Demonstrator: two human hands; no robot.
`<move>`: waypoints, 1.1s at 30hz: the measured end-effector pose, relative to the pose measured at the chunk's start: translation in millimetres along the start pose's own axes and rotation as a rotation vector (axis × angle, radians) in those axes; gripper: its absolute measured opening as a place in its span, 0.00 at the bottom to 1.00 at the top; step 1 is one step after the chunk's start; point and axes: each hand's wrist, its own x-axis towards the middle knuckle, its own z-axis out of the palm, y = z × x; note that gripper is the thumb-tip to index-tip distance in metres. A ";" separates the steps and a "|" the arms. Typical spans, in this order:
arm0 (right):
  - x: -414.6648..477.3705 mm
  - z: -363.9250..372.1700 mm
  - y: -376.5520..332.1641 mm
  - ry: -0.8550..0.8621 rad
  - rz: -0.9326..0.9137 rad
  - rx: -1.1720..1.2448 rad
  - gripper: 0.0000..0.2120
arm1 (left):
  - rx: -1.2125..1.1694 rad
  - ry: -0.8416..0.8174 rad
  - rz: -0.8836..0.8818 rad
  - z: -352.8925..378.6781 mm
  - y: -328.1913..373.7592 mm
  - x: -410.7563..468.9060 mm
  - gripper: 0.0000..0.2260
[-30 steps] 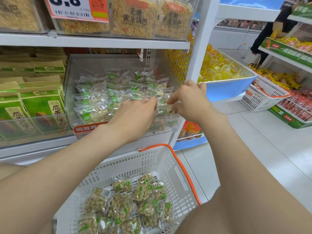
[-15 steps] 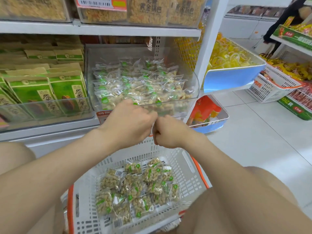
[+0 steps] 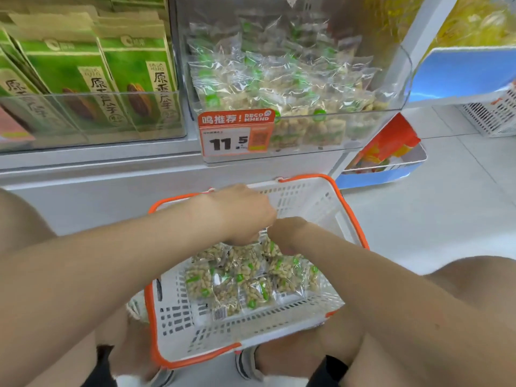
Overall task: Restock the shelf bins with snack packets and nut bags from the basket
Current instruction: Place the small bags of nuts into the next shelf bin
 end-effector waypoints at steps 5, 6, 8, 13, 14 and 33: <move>27.3 28.3 -10.4 0.021 -0.014 -0.132 0.18 | 0.005 -0.125 -0.079 6.0 -1.6 10.5 0.07; 31.4 32.6 -10.3 0.029 0.002 -0.122 0.19 | -0.014 -0.140 -0.092 6.7 -2.6 11.6 0.07; 38.6 38.2 -8.4 0.041 0.030 -0.078 0.21 | -0.039 -0.160 -0.105 7.2 -4.9 12.8 0.06; 61.7 46.0 5.6 0.094 0.153 0.277 0.26 | -0.062 -0.189 -0.115 0.5 -8.4 17.7 0.02; 65.2 50.7 7.0 0.099 0.189 0.379 0.27 | -0.070 -0.188 -0.113 -0.6 -8.7 18.7 0.02; 50.9 18.3 0.0 0.058 0.028 0.527 0.05 | -0.149 -0.310 -0.211 -10.4 -6.8 7.8 0.13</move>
